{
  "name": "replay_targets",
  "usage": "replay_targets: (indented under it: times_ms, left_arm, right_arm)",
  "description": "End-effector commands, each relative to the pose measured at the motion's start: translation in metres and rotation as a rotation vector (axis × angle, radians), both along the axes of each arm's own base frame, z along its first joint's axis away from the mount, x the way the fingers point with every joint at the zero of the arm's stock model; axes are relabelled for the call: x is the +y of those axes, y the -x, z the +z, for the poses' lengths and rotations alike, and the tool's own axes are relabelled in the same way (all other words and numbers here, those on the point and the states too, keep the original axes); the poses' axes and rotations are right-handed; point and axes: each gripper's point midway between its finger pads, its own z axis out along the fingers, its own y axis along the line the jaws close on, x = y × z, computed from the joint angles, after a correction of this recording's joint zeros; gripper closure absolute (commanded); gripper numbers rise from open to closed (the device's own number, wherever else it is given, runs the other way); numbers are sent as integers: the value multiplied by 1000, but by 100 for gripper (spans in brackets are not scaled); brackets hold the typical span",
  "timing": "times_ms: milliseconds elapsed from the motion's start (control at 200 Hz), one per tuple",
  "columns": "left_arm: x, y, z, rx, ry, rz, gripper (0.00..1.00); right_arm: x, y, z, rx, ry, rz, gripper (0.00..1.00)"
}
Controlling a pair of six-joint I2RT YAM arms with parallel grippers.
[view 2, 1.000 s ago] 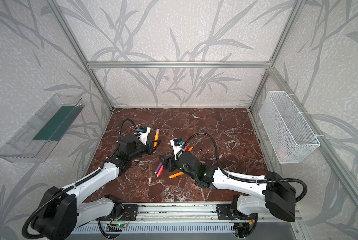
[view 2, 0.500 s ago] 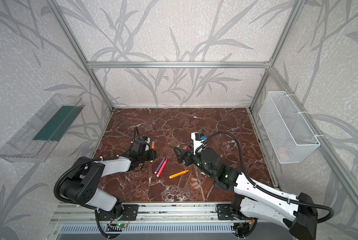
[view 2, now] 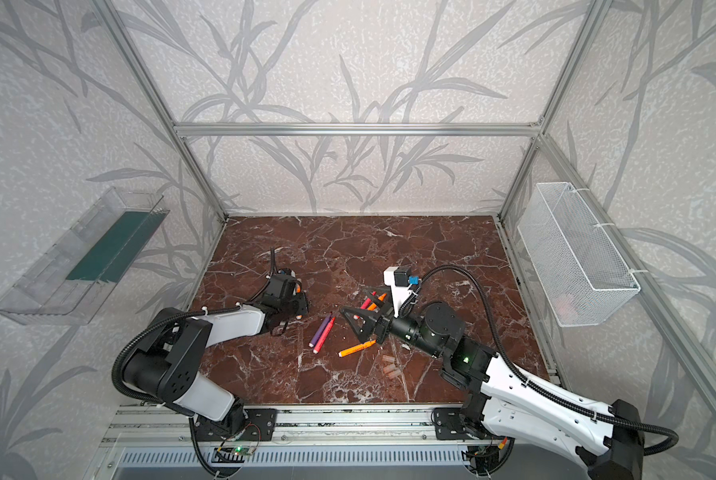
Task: Insert the pens into the pen caps
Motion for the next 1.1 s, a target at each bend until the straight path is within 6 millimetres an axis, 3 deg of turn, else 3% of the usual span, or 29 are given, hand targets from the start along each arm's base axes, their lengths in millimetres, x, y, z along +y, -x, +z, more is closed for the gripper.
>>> replay_targets:
  times_ms: [0,445,640,905,1095]
  left_arm:
    - [6,-6,1,4,-28,32,100]
    - [5,-6,-3,51,-43,16,100]
    - [10,-1,-10,85,-75,27,100]
    - [11,1,-11,103,-88,23,83]
    - [9,3,-7,95,-67,12,69]
  right_arm:
    - [1,4,8,-57,-16,17,1]
    - [-3,4,1,-76,18,2,0]
    - [-16,-15,-20,-25,140,-128,1]
    - [-58,-52,-59,78,262,-402,1]
    - [-63,-67,-81,162,342,-437,1]
